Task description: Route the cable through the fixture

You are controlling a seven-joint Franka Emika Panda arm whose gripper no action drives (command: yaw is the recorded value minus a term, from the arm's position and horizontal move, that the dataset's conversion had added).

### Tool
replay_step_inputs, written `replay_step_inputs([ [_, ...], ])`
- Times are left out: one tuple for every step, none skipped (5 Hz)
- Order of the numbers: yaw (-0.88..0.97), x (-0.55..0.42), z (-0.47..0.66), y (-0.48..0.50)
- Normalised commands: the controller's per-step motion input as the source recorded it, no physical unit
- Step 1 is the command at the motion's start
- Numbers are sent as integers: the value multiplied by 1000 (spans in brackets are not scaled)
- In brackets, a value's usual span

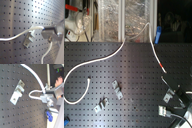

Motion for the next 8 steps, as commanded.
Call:
replay_step_inputs([
  [89,-105,-3,6],
  [97,18,379,-34],
  [80,7,429,-15],
  [57,5,386,-2],
  [37,3,364,4],
  [9,-75,293,-61],
  [0,-184,304,-120],
  [49,-170,218,-63],
])
